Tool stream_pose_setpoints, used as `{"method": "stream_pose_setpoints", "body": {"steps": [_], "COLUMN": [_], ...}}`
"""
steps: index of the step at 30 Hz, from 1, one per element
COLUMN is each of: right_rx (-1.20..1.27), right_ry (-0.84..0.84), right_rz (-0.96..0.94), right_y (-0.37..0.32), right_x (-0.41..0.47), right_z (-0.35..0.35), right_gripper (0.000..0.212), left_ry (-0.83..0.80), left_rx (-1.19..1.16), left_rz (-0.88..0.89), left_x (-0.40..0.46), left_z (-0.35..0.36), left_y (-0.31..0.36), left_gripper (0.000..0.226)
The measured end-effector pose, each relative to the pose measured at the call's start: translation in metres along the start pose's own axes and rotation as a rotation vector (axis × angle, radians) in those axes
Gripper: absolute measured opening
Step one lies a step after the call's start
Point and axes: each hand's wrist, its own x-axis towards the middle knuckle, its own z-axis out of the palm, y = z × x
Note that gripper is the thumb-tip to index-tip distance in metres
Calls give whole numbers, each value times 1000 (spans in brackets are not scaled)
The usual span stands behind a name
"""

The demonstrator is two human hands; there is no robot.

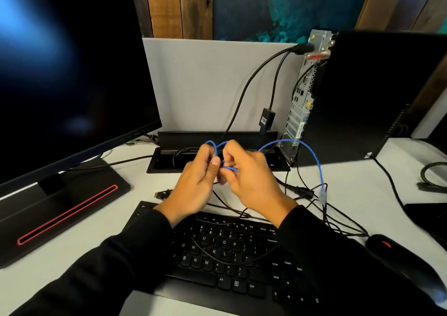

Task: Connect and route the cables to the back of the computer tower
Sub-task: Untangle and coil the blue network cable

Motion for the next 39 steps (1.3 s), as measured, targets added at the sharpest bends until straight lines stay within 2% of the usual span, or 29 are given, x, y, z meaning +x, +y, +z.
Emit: {"method": "stream_pose_setpoints", "body": {"steps": [3,6,9,12,14,16,17,18,22,27,29,31,34,35,37,38,39], "right_rx": [-38,47,87,-4,23,18,13,38,288,833,888,761,460,392,177,48,-87], "right_ry": [-36,-25,-77,-302,-335,-266,-240,-237,-326,-258,-225,-224,-271,-290,-342,-381,-407], "right_rz": [-10,22,23,-23,1,14,45,102,267,377,392,367,349,352,317,280,249], "right_y": [5,19,24,16,11,12,13,17,28,30,29,30,37,41,48,53,61], "right_x": [4,14,22,28,30,32,34,34,32,30,28,25,17,13,5,1,-2], "right_z": [-8,-26,-45,-39,-27,-24,-24,-27,-28,-18,-16,-15,-21,-26,-37,-43,-48], "right_gripper": [36,26,45,62,54,22,15,19,18,11,8,6,29,29,9,9,21], "left_ry": [-46,-17,-28,-70,-106,-136,-137,-129,-111,-52,-19,17,82,117,207,258,308], "left_rx": [117,123,-106,-341,-360,-343,-338,-329,-385,-606,-658,-638,-588,-596,-641,-673,-703], "left_rz": [53,-12,-151,-193,-189,-181,-179,-174,-191,-219,-222,-222,-220,-227,-267,-300,-335], "left_x": [0,5,13,18,18,17,17,18,20,21,22,21,21,22,26,28,29], "left_z": [-3,-19,-29,-29,-31,-34,-37,-40,-40,-39,-35,-28,-27,-29,-36,-42,-48], "left_y": [-3,-19,-19,-8,-6,-6,-6,-7,-12,-12,-9,-11,-16,-17,-19,-21,-24], "left_gripper": [14,26,36,35,36,39,40,42,44,34,32,31,35,36,38,38,38]}}
